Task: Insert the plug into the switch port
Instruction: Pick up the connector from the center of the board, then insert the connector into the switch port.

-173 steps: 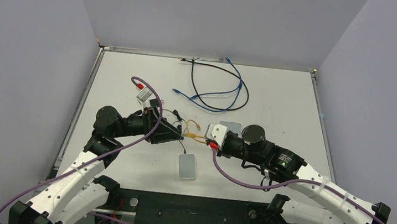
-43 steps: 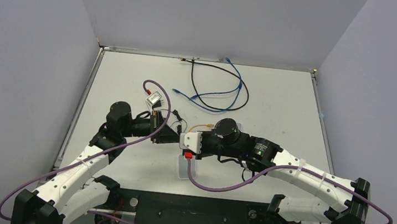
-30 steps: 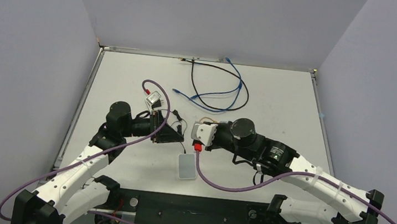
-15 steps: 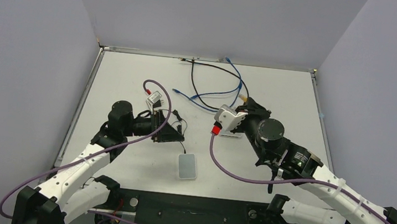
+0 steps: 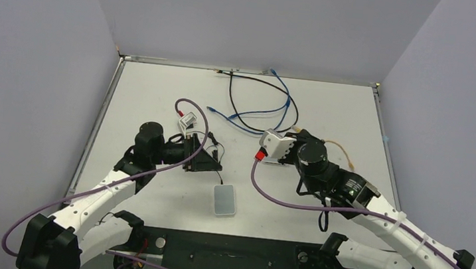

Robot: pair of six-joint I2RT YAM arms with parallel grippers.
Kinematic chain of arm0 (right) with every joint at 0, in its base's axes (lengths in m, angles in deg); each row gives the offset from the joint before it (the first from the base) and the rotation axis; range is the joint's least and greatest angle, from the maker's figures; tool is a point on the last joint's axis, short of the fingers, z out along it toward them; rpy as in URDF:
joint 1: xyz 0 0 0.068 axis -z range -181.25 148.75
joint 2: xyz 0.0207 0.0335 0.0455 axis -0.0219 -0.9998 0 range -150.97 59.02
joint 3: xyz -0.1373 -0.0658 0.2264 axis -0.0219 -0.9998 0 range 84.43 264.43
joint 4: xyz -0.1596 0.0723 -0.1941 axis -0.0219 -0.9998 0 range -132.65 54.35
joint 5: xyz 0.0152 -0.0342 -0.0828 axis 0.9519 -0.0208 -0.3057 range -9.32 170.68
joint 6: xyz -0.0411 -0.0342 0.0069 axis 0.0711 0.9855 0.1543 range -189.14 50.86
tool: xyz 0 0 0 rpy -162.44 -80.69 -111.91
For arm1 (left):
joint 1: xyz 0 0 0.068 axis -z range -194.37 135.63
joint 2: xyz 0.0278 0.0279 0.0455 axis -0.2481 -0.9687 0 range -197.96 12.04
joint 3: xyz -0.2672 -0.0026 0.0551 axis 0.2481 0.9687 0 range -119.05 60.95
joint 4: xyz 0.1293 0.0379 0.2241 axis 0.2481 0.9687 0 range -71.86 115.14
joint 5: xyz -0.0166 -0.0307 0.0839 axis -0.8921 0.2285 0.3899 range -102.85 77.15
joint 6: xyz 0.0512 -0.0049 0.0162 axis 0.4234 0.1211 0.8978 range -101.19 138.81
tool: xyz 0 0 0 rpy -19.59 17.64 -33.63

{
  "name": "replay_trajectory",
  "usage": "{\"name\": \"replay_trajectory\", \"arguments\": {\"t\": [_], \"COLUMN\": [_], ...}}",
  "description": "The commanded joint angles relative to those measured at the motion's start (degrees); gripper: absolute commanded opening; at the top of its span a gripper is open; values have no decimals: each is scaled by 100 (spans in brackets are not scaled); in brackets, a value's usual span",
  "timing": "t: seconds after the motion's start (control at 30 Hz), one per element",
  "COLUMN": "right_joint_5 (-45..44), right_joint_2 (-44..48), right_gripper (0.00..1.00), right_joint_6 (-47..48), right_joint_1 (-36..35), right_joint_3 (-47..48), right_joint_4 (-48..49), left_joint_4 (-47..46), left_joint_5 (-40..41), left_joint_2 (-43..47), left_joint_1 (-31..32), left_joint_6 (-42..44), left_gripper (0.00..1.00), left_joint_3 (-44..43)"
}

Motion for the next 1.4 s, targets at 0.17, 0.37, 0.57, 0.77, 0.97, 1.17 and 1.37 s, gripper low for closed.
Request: {"name": "replay_trajectory", "arguments": {"t": [0.17,0.37,0.57,0.77,0.97,1.17,1.37], "right_joint_5": [2509,3433,3949,4012,3966,4107,4150], "right_joint_2": [-813,-1172,-1514,-2197,-2738,-3161,-3546], "right_gripper": [0,0,0,0,0,0,0], "right_joint_6": [-2150,-2715,-2977,-3109,-3142,-3085,-3199], "right_joint_1": [292,245,-24,-353,-505,-744,-795], "right_joint_3": [-877,-1316,-1419,-1216,-973,-813,-521], "right_joint_4": [-189,365,511,291,-47,-114,-90], "left_joint_4": [383,945,1630,1956,1910,1573,1212], "left_joint_5": [522,900,1424,1775,1798,1776,1731], "left_joint_2": [-55,-251,-252,-257,-309,-486,-861], "left_joint_1": [-46,-48,-48,-40,-31,-30,-27], "left_joint_6": [432,629,821,835,735,563,484], "left_gripper": [50,50,50,49,47,46,45], "left_joint_3": [280,370,495,674,1005,1295,1277]}}
